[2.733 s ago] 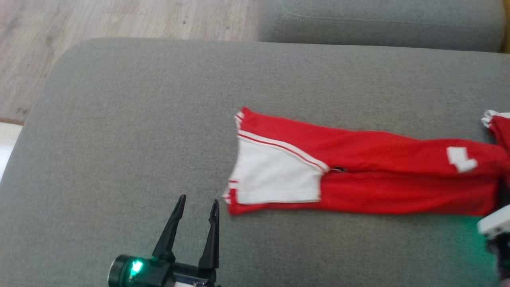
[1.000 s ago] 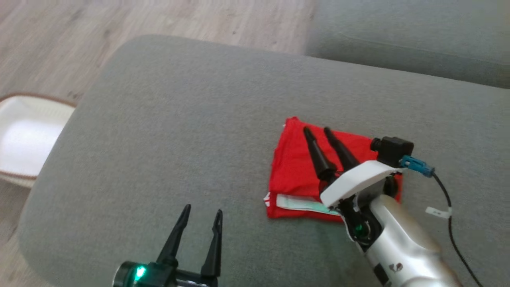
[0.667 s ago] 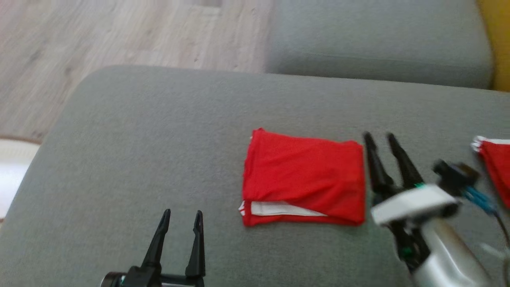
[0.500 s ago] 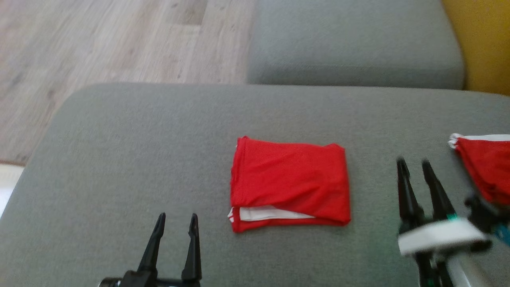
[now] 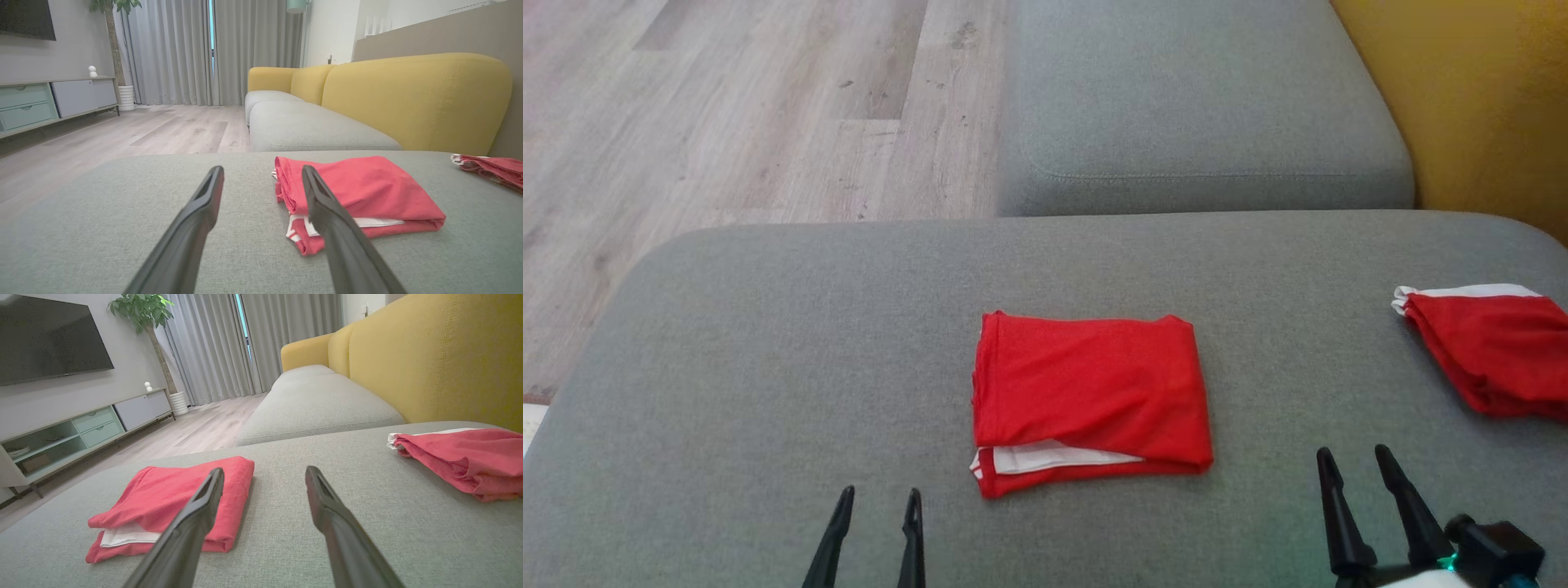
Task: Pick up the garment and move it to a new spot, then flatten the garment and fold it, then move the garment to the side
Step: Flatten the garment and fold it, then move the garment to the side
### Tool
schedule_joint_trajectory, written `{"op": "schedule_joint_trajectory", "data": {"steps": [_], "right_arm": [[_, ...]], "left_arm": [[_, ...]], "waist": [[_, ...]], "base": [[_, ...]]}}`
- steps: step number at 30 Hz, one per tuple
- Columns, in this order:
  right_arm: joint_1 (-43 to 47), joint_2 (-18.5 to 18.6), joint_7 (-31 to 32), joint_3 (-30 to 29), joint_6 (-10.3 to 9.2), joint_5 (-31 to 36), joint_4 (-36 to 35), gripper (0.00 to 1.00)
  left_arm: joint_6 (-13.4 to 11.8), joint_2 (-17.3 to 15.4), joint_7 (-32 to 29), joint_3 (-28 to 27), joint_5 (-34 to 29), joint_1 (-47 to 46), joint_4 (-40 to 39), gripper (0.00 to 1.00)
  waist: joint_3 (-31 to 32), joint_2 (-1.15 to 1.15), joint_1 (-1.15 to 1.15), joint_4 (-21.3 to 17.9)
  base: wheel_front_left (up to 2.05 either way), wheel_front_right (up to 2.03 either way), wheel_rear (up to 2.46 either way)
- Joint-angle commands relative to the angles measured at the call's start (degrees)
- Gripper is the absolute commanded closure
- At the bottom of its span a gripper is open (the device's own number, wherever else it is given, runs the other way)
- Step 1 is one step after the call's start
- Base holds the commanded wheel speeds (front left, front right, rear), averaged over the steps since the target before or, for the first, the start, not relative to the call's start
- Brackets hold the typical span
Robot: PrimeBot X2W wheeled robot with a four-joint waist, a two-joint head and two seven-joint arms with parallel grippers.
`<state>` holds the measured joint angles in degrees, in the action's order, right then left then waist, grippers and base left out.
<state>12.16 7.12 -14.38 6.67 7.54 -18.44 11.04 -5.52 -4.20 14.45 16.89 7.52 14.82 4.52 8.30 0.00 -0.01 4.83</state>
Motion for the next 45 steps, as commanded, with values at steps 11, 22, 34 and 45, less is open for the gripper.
{"op": "schedule_joint_trajectory", "data": {"steps": [11,22,34,45], "right_arm": [[-1.38,-0.20,-0.62,0.84,-0.05,0.96,-1.89,0.00],[-0.64,-0.76,-0.62,1.61,-0.05,1.38,-1.25,0.00],[-0.27,-0.38,-0.62,2.18,-0.05,1.69,-0.86,0.00],[-2.67,0.66,-0.62,3.40,-0.05,-0.23,2.35,0.00]], "left_arm": [[0.52,0.90,0.55,-2.83,-0.78,-1.09,-0.51,0.00],[0.63,1.11,0.55,-3.66,-0.65,-0.45,0.07,0.00],[0.76,1.23,0.55,-3.77,-1.42,-0.12,0.50,0.00],[1.18,1.28,0.55,-3.15,-1.60,-1.06,0.44,0.00]], "waist": [[0.39,0.00,0.01,0.56],[0.92,0.00,0.01,0.71],[0.66,0.00,0.01,0.88],[-3.34,0.00,0.01,1.64]], "base": [[0.00,0.00,0.00],[0.00,0.00,0.00],[0.00,0.00,0.00],[0.00,0.00,0.00]]}}
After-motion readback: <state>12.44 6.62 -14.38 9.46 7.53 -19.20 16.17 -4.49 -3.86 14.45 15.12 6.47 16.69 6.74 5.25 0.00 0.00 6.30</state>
